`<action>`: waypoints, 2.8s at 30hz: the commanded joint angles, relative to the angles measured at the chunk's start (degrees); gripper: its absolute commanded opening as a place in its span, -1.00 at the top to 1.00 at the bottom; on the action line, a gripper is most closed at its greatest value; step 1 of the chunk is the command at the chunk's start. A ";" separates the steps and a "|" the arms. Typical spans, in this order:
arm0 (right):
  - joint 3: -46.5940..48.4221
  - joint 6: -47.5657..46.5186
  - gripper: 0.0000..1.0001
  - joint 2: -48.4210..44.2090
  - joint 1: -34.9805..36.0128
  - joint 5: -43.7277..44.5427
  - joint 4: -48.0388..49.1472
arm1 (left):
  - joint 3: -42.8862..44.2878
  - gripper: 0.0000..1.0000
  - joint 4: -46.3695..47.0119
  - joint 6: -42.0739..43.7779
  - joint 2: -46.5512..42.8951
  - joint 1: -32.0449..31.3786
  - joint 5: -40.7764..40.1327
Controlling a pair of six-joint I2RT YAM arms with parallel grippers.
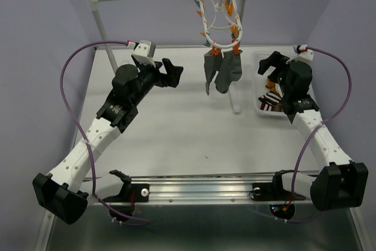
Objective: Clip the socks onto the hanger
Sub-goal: Clamp the sock onto the hanger.
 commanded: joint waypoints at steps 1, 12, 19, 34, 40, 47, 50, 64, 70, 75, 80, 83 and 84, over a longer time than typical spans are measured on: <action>0.10 0.57 -1.00 -1.48 -0.23 1.72 1.64 | -0.40 -0.98 4.13 1.94 0.10 0.16 2.68; 1.86 -0.49 -1.00 0.10 -0.76 5.94 1.64 | -2.43 -0.98 11.42 3.35 1.68 -0.97 21.05; 2.30 -0.13 -1.00 0.37 -0.76 6.47 1.64 | 0.73 -0.98 11.34 5.63 6.07 -6.52 22.72; 1.77 -2.60 -1.00 -1.30 -0.76 4.97 -2.21 | 13.73 -0.98 5.45 9.51 13.97 -2.75 11.12; 4.40 -7.77 -1.00 0.63 -0.76 -7.48 -7.21 | 21.65 -0.98 3.52 8.19 19.08 0.77 9.90; 7.57 -10.15 -1.00 4.76 1.27 -15.95 -9.95 | 37.37 -0.98 0.00 4.94 28.30 5.08 7.97; 7.48 -10.33 -1.00 4.24 1.79 -14.45 -10.31 | 43.86 -0.98 -3.33 3.36 32.96 5.26 3.94; 6.52 -9.27 -1.00 0.98 1.79 -13.40 -10.31 | 44.33 -0.98 -1.67 0.89 38.51 5.52 6.36; 6.52 -9.01 -1.00 0.81 1.79 -13.31 -10.40 | 43.45 -0.98 -0.18 -0.52 38.69 5.44 10.33; 6.34 -9.27 -1.00 0.72 1.79 -13.13 -10.31 | 38.98 -0.98 1.75 -1.31 36.58 5.17 14.11; 5.82 -9.80 -1.00 -0.07 1.79 -13.22 -10.22 | 35.02 -0.98 4.13 -1.83 34.12 4.73 17.54; 4.94 -9.98 -1.00 -0.68 1.79 -13.22 -9.52 | 34.05 -0.98 4.39 -1.75 33.06 4.21 18.86; 4.76 -9.98 -1.00 -0.86 1.79 -13.13 -9.43 | 33.87 -0.98 4.39 -1.75 32.71 4.21 19.21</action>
